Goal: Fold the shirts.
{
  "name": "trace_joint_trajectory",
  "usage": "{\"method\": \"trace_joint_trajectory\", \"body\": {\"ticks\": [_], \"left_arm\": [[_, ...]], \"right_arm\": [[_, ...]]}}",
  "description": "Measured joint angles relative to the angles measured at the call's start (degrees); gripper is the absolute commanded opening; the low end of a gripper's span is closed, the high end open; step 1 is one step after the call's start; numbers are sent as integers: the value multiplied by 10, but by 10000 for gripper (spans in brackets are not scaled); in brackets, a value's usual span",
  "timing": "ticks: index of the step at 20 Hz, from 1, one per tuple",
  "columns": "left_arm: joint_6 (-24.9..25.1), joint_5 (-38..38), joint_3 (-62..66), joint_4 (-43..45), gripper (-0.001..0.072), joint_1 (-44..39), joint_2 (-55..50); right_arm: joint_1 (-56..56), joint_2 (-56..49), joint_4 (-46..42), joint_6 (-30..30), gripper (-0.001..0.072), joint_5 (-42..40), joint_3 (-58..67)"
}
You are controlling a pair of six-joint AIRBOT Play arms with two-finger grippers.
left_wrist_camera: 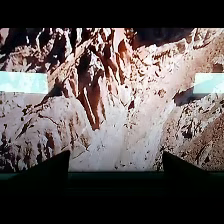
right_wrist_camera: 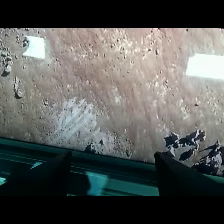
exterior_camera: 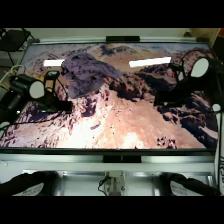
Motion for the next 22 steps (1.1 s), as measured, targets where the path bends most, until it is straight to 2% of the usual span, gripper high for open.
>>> {"method": "trace_joint_trajectory", "body": {"ticks": [17, 19, 22], "left_arm": [[0, 0, 0, 0, 720, 0, 0], [-2, 17, 0, 0, 720, 0, 0], [-6, 82, 0, 0, 720, 0, 0]], "right_arm": [[0, 0, 0, 0, 639, -1, 0], [0, 0, 2, 3, 639, -7, 0], [0, 0, 4, 4, 639, -24, 0]]}}
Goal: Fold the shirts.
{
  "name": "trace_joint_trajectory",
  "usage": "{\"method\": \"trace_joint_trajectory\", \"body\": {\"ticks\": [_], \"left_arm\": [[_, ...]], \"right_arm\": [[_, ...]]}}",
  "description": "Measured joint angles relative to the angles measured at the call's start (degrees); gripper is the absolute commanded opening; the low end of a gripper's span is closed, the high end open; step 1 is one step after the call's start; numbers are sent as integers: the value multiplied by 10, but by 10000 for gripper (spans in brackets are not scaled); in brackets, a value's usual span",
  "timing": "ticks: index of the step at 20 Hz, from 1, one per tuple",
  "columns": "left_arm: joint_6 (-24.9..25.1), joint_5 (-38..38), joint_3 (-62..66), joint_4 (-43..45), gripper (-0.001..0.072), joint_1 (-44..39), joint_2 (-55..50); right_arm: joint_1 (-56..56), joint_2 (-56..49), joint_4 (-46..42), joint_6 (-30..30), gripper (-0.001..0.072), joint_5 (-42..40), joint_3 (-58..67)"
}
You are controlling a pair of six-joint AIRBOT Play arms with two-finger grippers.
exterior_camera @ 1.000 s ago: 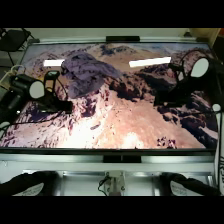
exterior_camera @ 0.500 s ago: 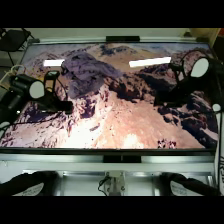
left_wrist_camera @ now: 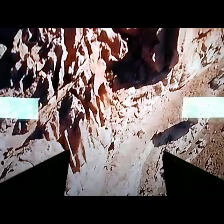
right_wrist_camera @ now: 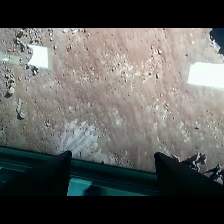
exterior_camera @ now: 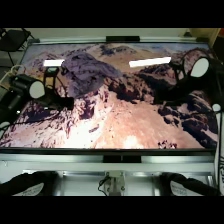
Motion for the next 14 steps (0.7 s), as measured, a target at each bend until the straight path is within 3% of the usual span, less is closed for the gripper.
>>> {"method": "trace_joint_trajectory", "body": {"ticks": [5, 8, 10, 14], "left_arm": [[-4, 185, 0, 0, 720, 1, -1], [-3, 260, 4, 7, 720, 15, -19], [6, 270, 24, 4, 720, 47, -58], [89, 210, 129, -95, 720, 136, -205]], "right_arm": [[0, 0, -5, -3, 639, -60, 0], [0, -1, -14, -3, 639, -99, 0], [0, -1, -10, -3, 639, -119, 0], [0, -1, 4, -3, 639, -147, 0]]}}
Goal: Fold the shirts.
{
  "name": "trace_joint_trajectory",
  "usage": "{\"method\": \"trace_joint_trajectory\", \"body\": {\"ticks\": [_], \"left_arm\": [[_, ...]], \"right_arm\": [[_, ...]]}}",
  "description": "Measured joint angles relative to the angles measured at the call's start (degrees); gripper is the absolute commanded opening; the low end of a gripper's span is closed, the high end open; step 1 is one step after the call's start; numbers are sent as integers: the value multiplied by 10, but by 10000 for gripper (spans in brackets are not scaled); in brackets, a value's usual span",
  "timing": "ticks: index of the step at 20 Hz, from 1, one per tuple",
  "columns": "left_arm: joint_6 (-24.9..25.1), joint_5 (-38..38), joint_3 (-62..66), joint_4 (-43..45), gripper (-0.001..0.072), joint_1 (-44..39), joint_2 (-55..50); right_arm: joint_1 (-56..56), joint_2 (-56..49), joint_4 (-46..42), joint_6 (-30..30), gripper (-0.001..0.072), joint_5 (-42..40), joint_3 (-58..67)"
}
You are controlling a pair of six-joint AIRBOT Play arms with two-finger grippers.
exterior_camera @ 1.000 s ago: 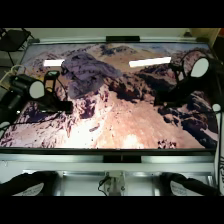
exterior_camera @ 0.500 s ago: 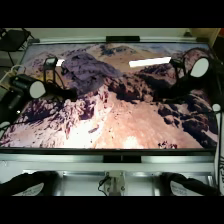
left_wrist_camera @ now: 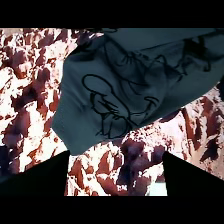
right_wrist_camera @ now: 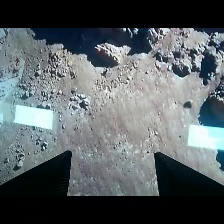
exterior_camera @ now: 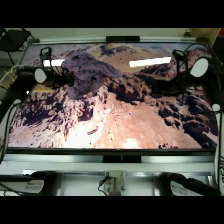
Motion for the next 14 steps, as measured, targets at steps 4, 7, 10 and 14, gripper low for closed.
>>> {"method": "trace_joint_trajectory", "body": {"ticks": [4, 7, 10, 14], "left_arm": [[44, -68, 96, -72, 720, 40, -135], [56, -71, 125, -116, 551, 50, -191], [66, -46, 137, -179, 58, 53, -221], [129, -38, 153, -271, 55, 52, -212]], "right_arm": [[0, 0, 8, 1, 639, -11, 0], [0, 0, 16, 1, 639, -15, 0], [0, 0, 23, 1, 639, -18, 0], [0, 2, 28, 1, 639, -20, 4]]}}
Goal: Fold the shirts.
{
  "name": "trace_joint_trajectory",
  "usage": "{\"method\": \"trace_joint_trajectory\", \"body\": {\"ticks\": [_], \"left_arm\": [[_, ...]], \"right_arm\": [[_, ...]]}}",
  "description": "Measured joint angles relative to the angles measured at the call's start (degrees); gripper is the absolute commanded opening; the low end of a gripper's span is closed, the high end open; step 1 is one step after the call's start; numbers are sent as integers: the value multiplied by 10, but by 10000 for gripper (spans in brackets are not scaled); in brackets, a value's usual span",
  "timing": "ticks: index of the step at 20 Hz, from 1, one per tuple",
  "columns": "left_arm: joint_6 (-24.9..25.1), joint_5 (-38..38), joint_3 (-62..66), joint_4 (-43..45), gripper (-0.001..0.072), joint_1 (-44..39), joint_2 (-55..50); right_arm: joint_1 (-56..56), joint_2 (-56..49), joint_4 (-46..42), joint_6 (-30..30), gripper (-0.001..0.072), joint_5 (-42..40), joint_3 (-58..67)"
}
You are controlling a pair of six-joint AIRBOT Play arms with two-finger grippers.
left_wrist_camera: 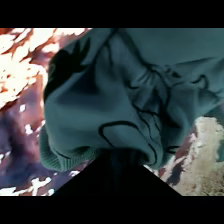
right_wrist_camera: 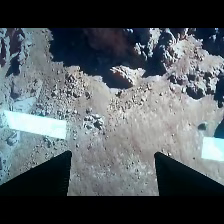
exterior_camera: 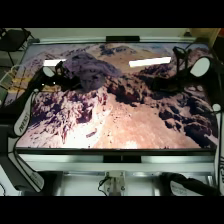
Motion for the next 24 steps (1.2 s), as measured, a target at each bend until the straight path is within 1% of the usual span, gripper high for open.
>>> {"method": "trace_joint_trajectory", "body": {"ticks": [2, 5, 7, 9, 12, 14, 16, 18, 20, 21, 22, 24], "left_arm": [[43, 1, 17, -31, 55, -10, 47], [102, 24, 34, -52, 55, -45, 172], [125, 56, 40, -60, 55, -85, 266], [138, 79, 42, -64, 55, -146, 341], [139, 109, 33, -68, 55, -258, 389], [136, 131, 8, -50, 55, -335, 388], [112, 161, -25, -30, 56, -392, 367], [77, 170, -57, -12, 56, -423, 332], [47, 170, -76, -6, 66, -433, 299], [35, 160, -83, -2, 251, -433, 283], [26, 146, -88, 1, 720, -430, 271], [12, 123, -92, 0, 720, -421, 256]], "right_arm": [[0, 9, -11, 0, 639, 8, 17], [1, 40, -65, -2, 639, 12, 67], [0, 74, -119, -1, 639, 15, 113], [1, 115, -177, 4, 639, 10, 157], [0, 192, -239, 13, 639, -23, 198], [0, 244, -259, 19, 639, -46, 211], [0, 283, -271, 26, 639, -46, 217], [0, 306, -275, 33, 639, -9, 221], [0, 311, -272, 38, 639, 53, 216], [0, 308, -269, 39, 639, 87, 209], [0, 304, -266, 39, 639, 115, 198], [0, 292, -254, 42, 639, 153, 158]]}}
